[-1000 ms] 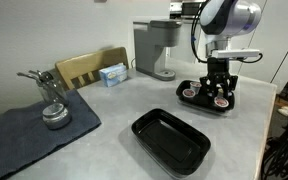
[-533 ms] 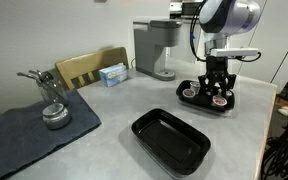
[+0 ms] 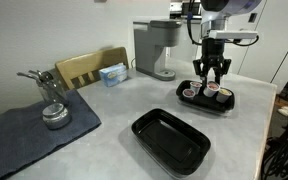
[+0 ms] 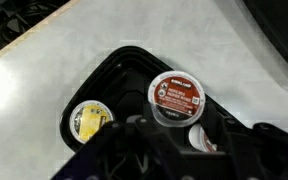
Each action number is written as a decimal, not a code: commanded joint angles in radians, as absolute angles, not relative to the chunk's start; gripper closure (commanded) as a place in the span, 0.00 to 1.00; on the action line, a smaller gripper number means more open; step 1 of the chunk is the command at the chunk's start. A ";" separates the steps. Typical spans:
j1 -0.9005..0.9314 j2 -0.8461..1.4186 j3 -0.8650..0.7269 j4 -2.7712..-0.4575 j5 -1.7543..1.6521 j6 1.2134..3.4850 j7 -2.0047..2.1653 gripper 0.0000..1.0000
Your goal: Transfer the coffee pods from the box on the right to the box on the left
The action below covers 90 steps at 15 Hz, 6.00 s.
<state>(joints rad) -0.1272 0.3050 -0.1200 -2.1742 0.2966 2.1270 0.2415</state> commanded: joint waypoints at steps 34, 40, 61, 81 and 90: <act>0.191 0.558 0.098 -1.941 0.049 1.940 0.182 0.72; 0.192 0.595 0.094 -1.911 0.045 1.918 0.183 0.45; 0.177 0.487 0.063 -1.900 0.012 1.940 0.191 0.00; 0.035 0.446 -0.106 -1.885 0.000 2.042 0.353 0.00; -0.013 0.440 -0.150 -1.943 0.032 2.053 0.462 0.00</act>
